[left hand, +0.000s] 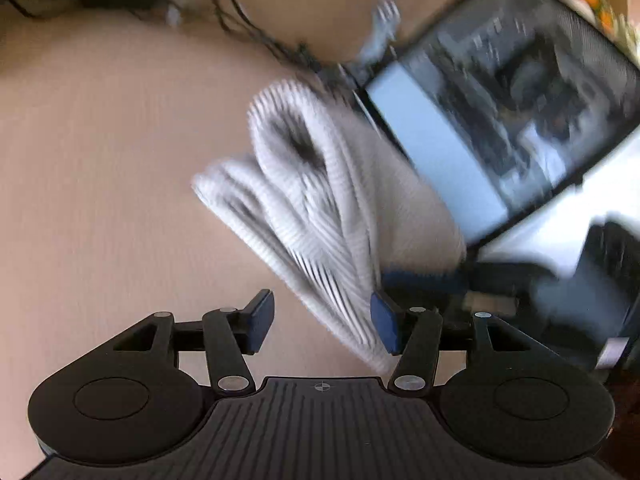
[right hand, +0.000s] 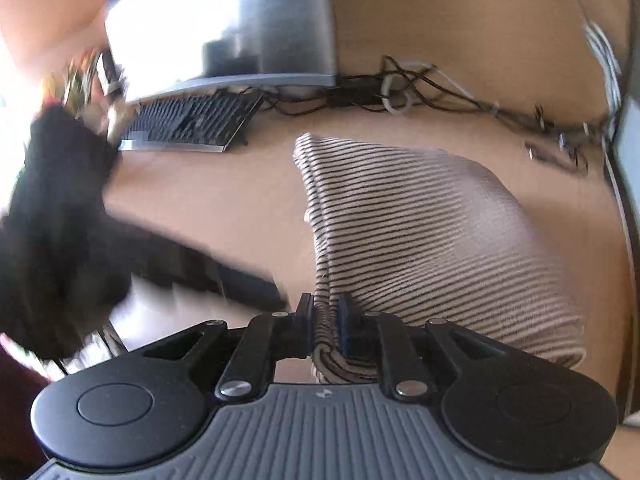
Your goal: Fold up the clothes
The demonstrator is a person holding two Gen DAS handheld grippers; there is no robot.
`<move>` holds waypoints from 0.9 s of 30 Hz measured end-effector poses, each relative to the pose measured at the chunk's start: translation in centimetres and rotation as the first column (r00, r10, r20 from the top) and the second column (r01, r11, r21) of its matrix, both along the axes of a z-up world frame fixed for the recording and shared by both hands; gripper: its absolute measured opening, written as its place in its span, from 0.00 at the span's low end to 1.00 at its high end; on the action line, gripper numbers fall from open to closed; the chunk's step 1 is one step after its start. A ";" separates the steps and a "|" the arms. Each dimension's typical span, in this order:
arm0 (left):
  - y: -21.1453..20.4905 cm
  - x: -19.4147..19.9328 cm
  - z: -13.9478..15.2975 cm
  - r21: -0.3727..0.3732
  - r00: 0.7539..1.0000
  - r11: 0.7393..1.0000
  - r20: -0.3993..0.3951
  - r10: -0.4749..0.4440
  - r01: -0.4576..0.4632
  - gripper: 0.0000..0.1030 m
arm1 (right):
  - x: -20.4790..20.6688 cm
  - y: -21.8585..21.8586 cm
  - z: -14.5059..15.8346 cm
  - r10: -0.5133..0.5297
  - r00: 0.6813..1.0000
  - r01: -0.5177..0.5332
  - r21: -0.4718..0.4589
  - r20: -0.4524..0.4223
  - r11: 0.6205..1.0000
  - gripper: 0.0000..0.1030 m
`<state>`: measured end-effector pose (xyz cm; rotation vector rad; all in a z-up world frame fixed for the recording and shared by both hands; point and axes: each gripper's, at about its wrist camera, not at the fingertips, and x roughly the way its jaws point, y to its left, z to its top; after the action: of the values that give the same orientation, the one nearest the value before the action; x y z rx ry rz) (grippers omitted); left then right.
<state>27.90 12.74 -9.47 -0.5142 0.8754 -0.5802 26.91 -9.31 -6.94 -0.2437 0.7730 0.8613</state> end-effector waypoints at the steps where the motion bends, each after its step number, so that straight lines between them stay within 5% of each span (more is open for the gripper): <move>1: 0.4 0.2 1.1 -0.010 0.999 1.000 0.035 0.016 -0.015 0.57 | -0.5 0.3 -0.2 0.010 1.000 -0.009 -0.021 0.024 1.000 0.13; 4: 0.9 1.3 3.9 -0.064 0.989 0.997 0.140 0.039 -0.031 0.62 | -1.4 0.9 -0.6 0.027 0.997 -0.023 -0.058 0.073 0.998 0.13; 8: 0.5 3.5 4.8 -0.107 0.989 0.990 0.101 0.104 -0.093 0.72 | -1.6 0.5 -0.5 0.007 0.997 -0.003 -0.050 0.077 0.999 0.13; 15: 0.7 4.2 1.2 -0.202 0.999 0.979 -0.046 0.015 -0.024 0.90 | -1.8 0.0 -0.8 -0.031 0.997 0.033 -0.018 0.077 0.999 0.13; 21: 0.0 6.4 -0.2 -0.217 0.994 0.971 -0.061 0.087 -0.098 0.92 | -2.0 0.2 -0.7 -0.038 0.997 0.040 -0.022 0.074 0.999 0.13; 27: -1.6 6.4 -0.6 -0.197 1.000 0.980 -0.009 0.020 -0.021 0.96 | -2.4 0.1 -0.8 -0.060 0.996 0.061 -0.011 0.072 0.998 0.14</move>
<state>34.31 11.09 -10.05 -0.7046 0.8228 -0.6501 24.54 -9.17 -7.79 -0.2607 0.7159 0.7860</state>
